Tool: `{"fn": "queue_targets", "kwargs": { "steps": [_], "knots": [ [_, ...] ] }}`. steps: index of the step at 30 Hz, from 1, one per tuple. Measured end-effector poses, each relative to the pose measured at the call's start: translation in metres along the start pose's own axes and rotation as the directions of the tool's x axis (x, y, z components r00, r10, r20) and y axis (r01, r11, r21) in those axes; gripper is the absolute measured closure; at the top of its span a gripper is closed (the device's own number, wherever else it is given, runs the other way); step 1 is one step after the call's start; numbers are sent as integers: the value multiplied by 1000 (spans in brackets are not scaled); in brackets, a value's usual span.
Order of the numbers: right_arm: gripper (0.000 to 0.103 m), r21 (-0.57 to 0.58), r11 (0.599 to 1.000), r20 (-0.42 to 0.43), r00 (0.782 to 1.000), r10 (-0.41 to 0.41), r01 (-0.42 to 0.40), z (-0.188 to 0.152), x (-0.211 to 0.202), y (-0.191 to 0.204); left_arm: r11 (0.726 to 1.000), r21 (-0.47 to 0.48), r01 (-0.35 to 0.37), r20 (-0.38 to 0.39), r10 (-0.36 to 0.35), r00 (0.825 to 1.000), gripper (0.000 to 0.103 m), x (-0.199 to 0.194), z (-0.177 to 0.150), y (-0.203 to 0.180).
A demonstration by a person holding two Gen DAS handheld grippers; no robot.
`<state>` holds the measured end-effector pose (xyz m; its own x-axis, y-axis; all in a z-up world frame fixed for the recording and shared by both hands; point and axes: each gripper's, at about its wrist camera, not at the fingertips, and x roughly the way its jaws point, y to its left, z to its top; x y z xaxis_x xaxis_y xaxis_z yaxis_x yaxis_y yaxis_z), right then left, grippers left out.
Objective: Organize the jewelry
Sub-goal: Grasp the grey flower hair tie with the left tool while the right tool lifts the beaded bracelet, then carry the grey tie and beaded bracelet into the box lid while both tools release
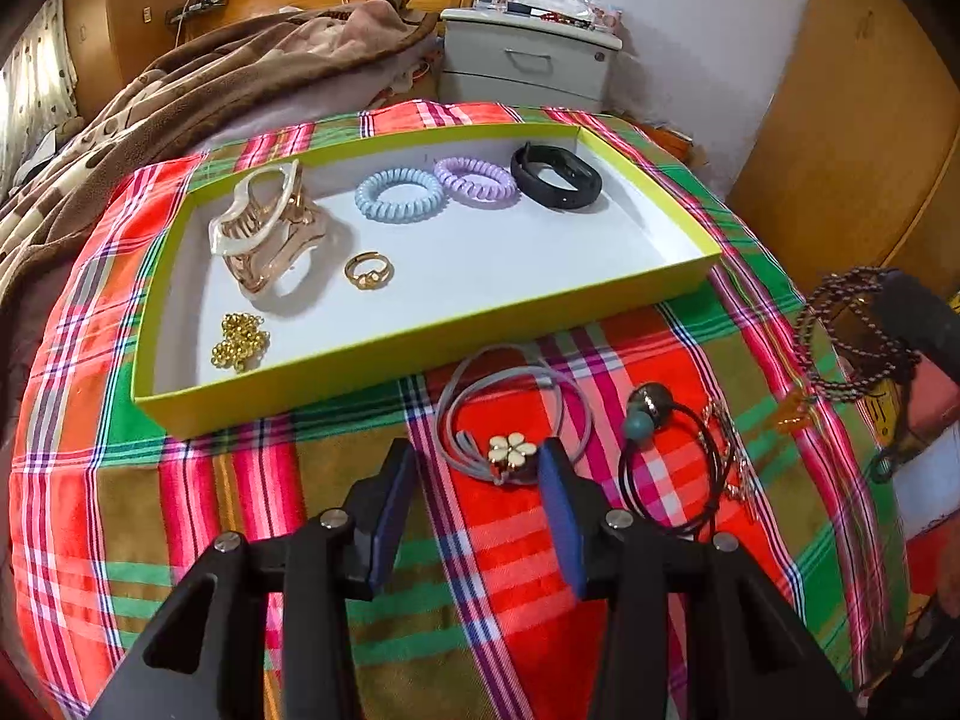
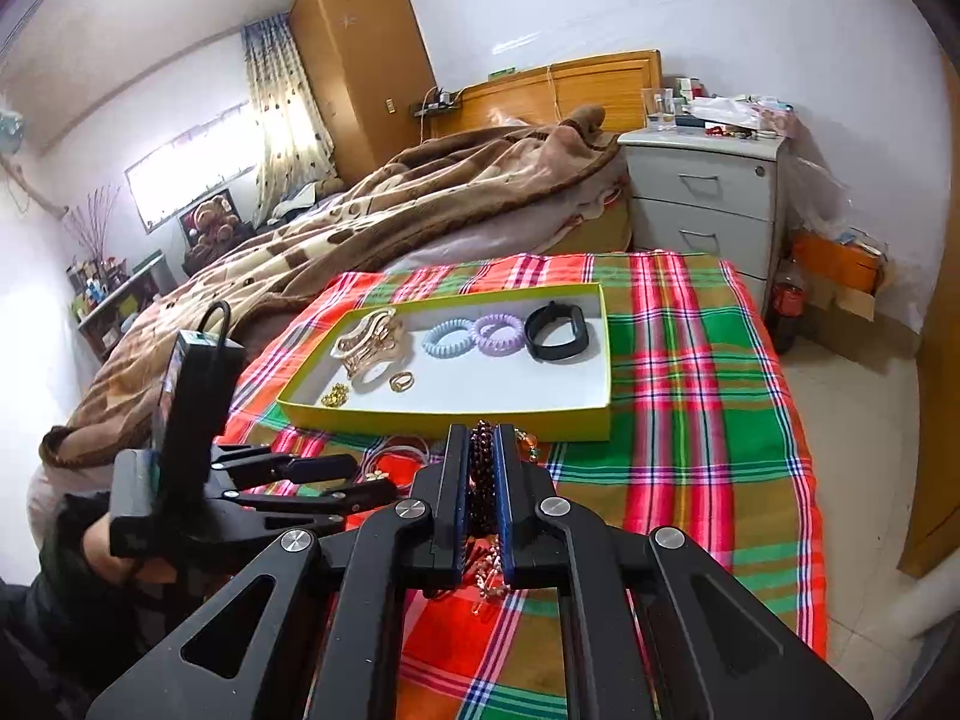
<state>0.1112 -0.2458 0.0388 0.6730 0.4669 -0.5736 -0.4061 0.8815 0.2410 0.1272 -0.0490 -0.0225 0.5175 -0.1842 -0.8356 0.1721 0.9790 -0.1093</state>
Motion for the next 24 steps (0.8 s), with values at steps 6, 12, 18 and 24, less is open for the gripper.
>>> {"fn": "queue_targets", "kwargs": {
  "steps": [6, 12, 18, 24],
  "knots": [
    [95, 13, 1000, 7, 1000, 6, -6, -1, -1, -3, 1000, 4, -29, 13, 29, 999, 59, 2, 1, -3],
    [95, 17, 1000, 5, 1000, 14, -14, -2, 0, -5, 999, 7, -40, 24, 39, 999, 71, 2, 0, -2],
    [95, 26, 1000, 5, 1000, 9, -9, -2, 0, -6, 1000, -8, -14, 20, 14, 1000, 85, 1, 1, 2],
    [95, 33, 999, 7, 1000, 7, -7, -2, -1, -7, 1000, -14, -5, 26, 6, 1000, 85, -3, -2, 5]
  ]
}}
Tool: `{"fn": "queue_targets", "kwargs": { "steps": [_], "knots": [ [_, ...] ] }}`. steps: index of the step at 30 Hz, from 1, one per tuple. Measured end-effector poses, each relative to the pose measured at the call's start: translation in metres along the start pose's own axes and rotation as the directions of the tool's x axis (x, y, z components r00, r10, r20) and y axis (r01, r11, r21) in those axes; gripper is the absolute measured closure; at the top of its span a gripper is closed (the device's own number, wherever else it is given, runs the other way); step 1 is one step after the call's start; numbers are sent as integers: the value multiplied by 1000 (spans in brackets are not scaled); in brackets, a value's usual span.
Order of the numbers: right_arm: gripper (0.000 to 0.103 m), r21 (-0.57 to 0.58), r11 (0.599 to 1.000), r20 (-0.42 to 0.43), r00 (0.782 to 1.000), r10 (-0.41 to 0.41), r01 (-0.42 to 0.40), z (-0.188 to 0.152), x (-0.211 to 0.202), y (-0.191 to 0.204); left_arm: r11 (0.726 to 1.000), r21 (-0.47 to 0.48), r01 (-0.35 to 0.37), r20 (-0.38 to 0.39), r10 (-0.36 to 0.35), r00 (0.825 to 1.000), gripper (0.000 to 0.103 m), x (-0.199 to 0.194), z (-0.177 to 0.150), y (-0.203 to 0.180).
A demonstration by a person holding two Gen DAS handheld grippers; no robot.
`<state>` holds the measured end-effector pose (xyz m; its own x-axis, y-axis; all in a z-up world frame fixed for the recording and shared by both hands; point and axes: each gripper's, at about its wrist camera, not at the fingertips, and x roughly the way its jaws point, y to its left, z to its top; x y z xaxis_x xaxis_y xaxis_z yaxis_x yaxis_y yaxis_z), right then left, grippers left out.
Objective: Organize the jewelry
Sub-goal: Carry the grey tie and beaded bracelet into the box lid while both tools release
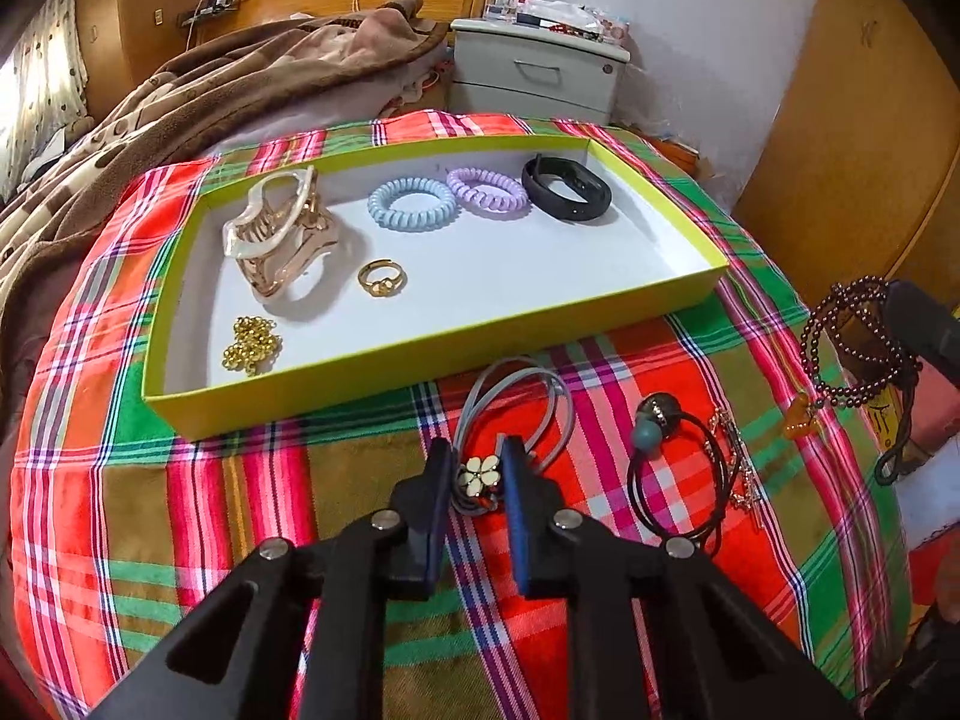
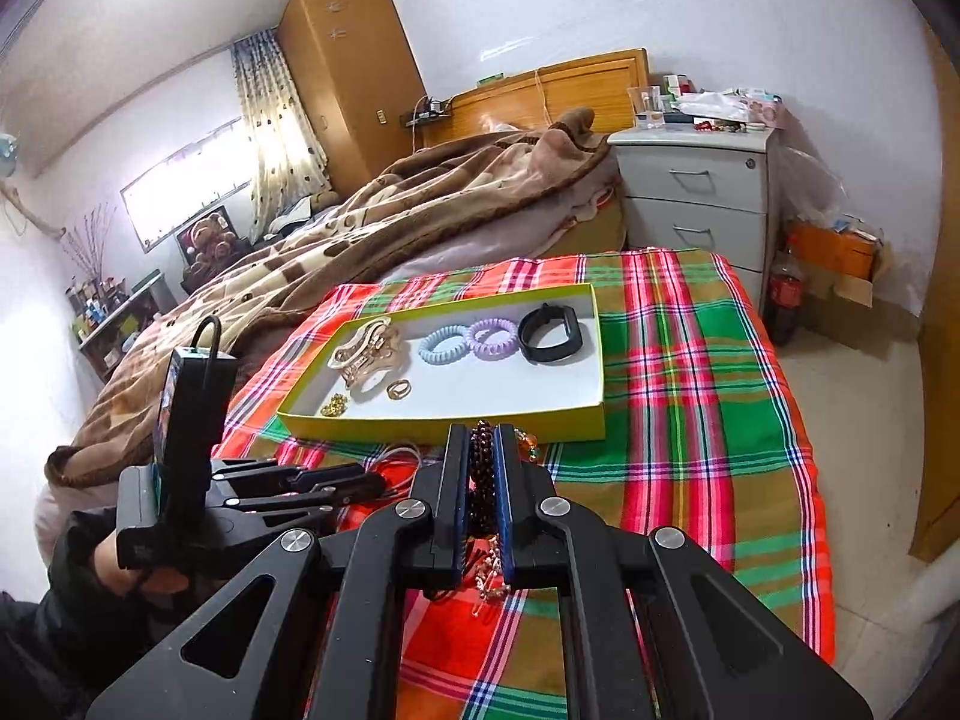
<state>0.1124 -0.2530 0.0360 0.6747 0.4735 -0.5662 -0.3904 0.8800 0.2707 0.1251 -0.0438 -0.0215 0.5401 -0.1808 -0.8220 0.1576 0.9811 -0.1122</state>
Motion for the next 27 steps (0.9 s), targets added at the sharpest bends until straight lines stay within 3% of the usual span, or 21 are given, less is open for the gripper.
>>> {"fn": "queue_targets", "kwargs": {
  "steps": [16, 27],
  "knots": [
    [95, -4, 1000, 32, 999, -23, 23, 16, -11, 6, 999, -5, 33, 76, -33, 997, 86, -41, 8, 5],
    [95, 13, 1000, 15, 999, -29, 29, 50, 15, -6, 999, -3, 51, 122, -50, 991, 85, -52, 49, 10]
  ]
}}
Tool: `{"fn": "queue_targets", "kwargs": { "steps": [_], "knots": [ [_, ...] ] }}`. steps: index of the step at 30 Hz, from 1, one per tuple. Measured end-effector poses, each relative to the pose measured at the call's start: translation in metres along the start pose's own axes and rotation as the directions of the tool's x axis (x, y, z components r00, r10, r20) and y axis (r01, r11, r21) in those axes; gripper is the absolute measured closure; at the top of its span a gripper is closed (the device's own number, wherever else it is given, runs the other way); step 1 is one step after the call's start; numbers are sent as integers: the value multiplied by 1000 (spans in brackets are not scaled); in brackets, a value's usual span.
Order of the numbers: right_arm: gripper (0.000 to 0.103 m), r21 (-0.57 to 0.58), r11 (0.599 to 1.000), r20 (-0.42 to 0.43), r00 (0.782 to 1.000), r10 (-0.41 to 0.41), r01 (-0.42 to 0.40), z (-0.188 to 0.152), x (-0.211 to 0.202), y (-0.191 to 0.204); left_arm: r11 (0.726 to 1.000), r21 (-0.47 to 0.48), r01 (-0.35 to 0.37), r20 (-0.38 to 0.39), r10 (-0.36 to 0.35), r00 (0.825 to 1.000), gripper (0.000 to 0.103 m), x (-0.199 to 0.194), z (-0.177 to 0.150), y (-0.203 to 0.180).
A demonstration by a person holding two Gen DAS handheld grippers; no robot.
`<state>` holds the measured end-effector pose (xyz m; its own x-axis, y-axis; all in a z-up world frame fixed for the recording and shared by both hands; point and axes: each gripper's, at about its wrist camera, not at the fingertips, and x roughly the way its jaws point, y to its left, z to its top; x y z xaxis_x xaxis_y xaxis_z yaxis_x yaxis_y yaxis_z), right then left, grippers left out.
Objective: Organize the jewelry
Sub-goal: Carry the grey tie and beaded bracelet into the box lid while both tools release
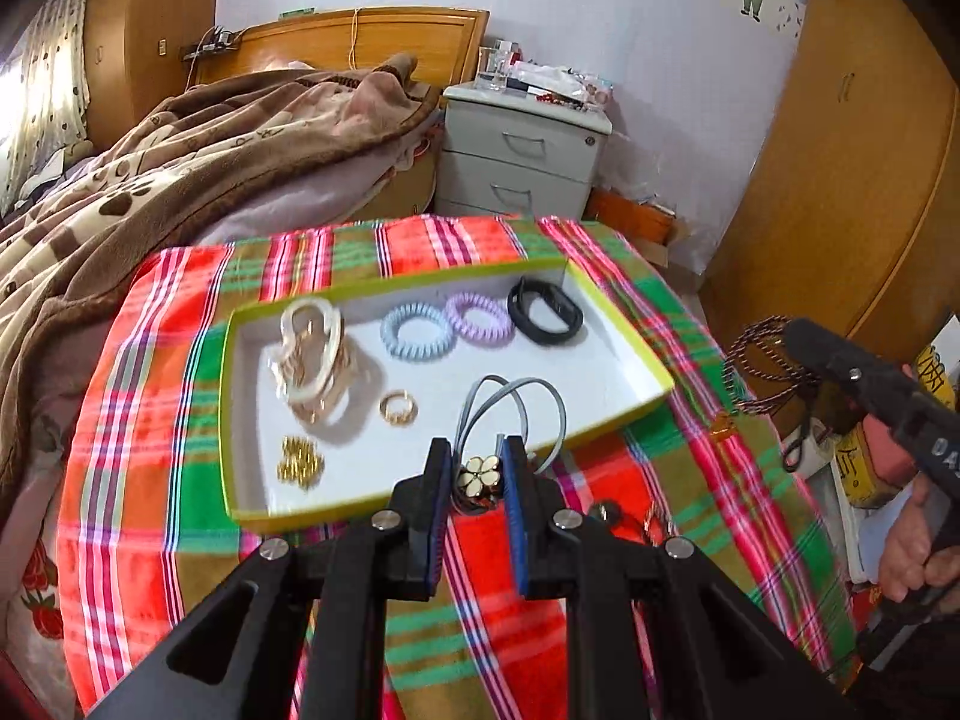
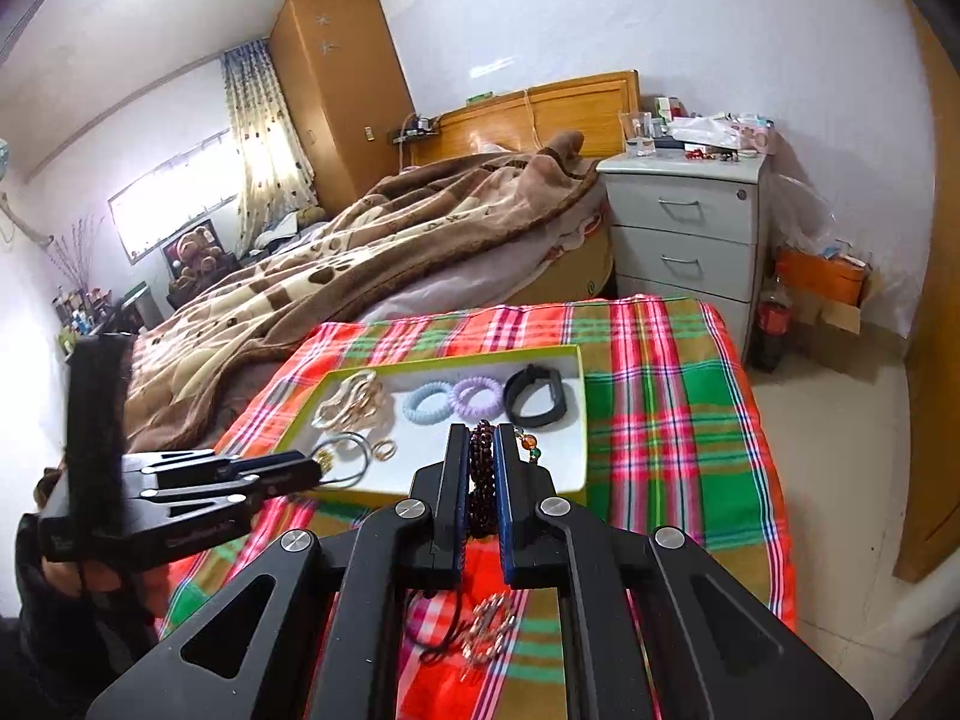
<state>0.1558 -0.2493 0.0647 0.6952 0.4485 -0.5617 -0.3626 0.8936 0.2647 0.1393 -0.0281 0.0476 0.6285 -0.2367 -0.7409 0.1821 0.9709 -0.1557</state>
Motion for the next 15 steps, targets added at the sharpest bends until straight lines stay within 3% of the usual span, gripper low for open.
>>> {"fn": "queue_targets", "kwargs": {
  "steps": [8, 15],
  "knots": [
    [95, 22, 1000, -31, 999, -8, 9, 23, 44, -14, 1000, -15, 5, -14, -5, 1000, 85, 30, 27, 5],
    [95, 42, 999, -111, 994, 16, -12, 23, 91, -25, 1000, -19, 22, -77, -23, 997, 85, 71, 36, 2]
  ]
}}
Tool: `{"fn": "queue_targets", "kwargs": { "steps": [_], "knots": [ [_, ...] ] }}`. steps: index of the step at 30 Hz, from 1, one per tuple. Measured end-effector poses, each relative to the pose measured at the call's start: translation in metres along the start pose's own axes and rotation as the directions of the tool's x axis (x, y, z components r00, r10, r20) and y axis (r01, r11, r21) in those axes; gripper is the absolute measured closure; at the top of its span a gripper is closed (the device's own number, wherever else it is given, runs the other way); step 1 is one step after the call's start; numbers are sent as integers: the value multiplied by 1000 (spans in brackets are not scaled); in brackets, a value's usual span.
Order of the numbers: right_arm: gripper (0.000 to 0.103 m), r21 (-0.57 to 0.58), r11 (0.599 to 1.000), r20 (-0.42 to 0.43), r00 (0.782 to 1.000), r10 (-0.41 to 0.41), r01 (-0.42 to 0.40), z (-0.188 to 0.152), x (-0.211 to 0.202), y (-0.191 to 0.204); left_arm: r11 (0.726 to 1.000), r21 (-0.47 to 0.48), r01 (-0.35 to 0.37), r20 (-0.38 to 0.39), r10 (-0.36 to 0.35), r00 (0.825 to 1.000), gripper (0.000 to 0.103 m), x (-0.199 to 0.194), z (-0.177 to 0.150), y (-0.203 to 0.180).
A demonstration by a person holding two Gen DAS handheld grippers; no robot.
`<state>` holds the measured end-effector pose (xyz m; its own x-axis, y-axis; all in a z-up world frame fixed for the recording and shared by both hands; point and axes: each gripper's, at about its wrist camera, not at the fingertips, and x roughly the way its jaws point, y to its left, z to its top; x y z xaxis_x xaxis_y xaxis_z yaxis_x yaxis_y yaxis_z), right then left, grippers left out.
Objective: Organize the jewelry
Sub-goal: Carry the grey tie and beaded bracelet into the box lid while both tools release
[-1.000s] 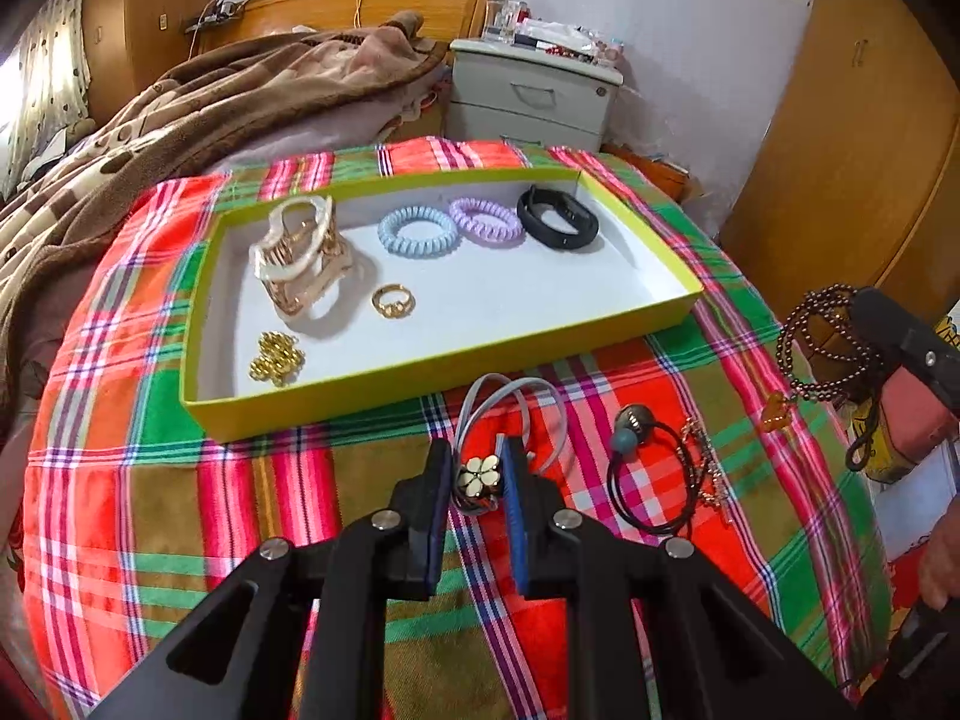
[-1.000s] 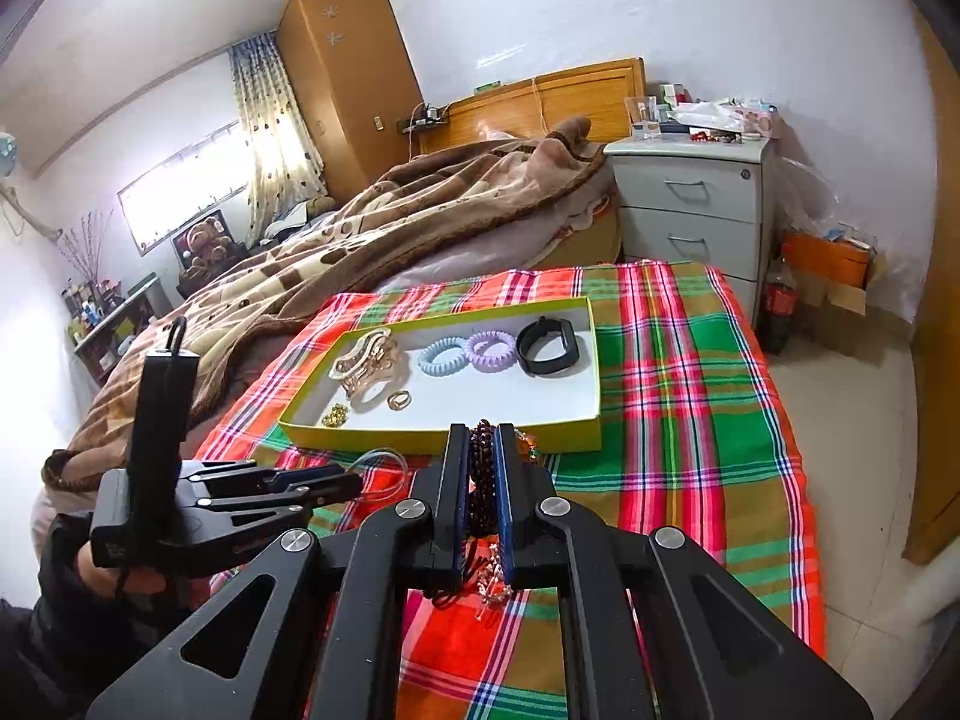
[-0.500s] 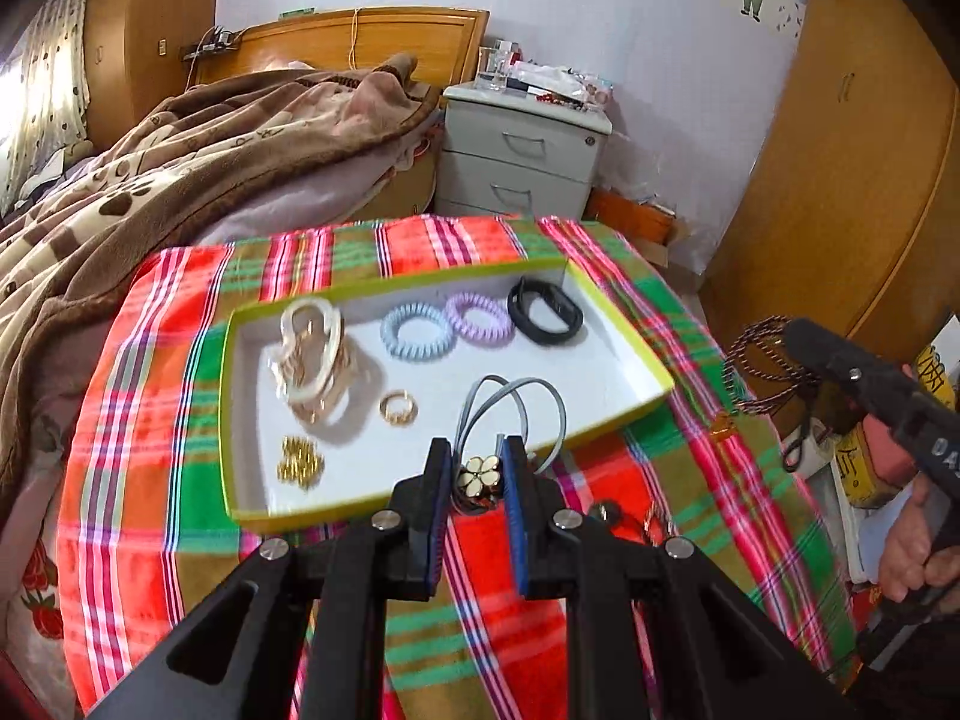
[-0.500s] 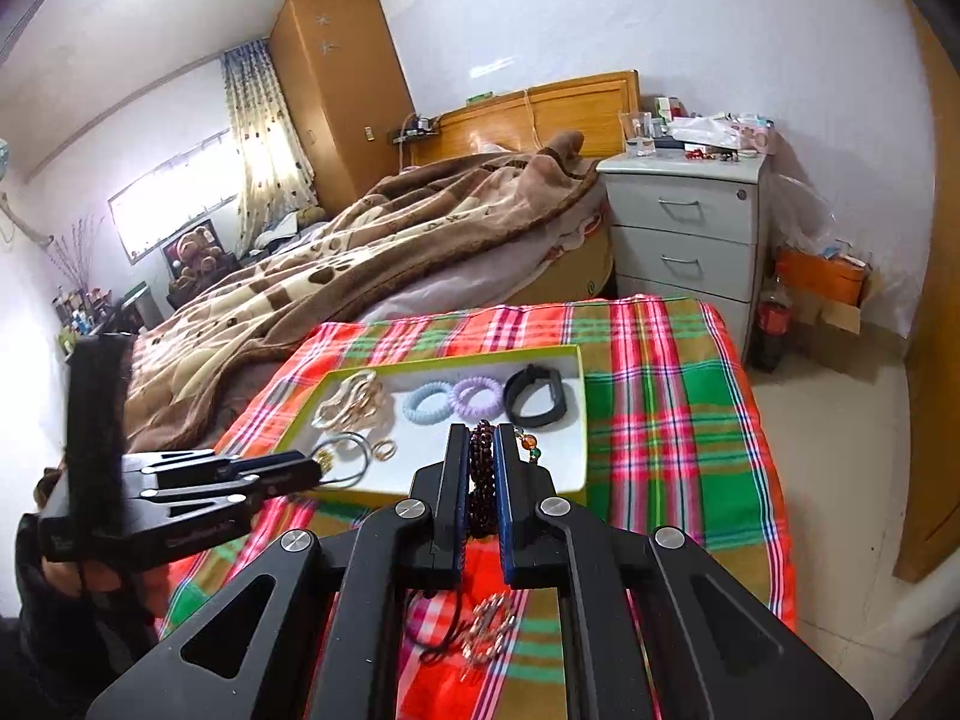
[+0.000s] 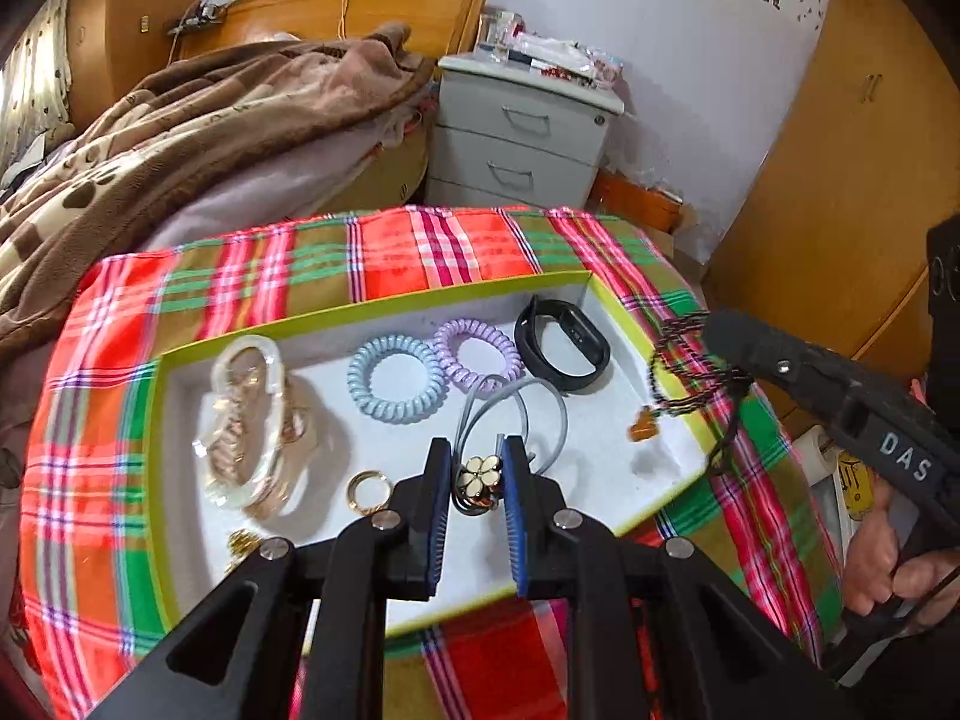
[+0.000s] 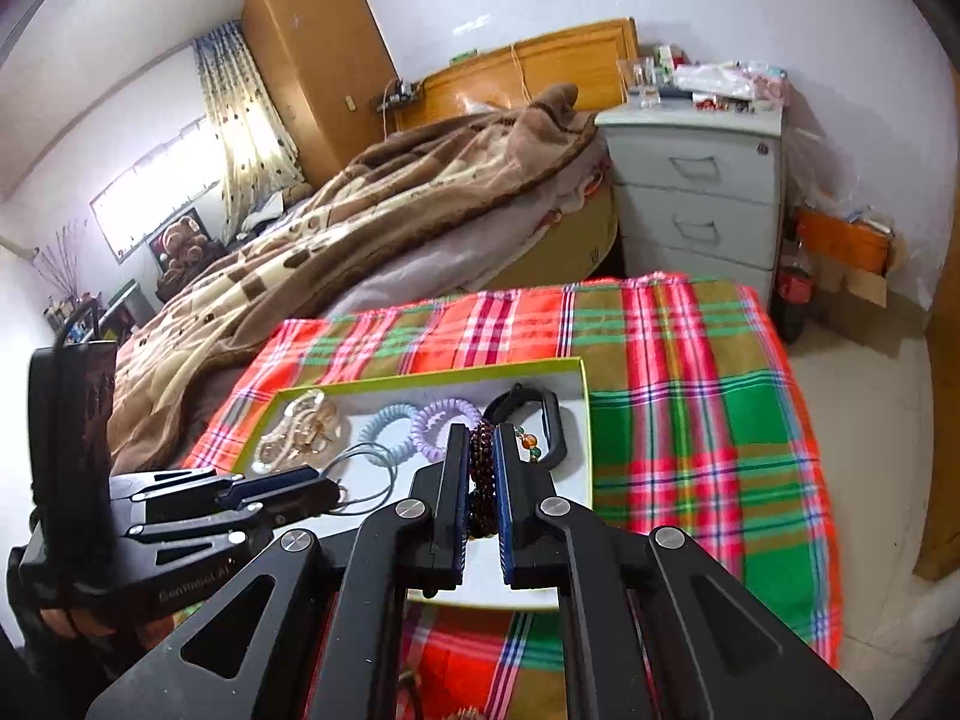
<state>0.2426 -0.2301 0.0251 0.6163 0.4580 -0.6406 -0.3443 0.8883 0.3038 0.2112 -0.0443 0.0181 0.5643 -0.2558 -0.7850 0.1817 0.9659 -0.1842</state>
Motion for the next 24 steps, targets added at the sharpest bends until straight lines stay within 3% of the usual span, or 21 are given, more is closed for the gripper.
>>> {"fn": "queue_targets", "kwargs": {
  "steps": [8, 24],
  "knots": [
    [95, -13, 1000, -79, 997, 14, -15, -6, 32, -9, 1000, 2, -16, -48, 16, 999, 85, 31, 5, 2],
    [95, -126, 985, -137, 981, -137, 120, -13, 47, -12, 999, -27, -21, -81, 19, 997, 85, 48, 5, 7]
  ]
}}
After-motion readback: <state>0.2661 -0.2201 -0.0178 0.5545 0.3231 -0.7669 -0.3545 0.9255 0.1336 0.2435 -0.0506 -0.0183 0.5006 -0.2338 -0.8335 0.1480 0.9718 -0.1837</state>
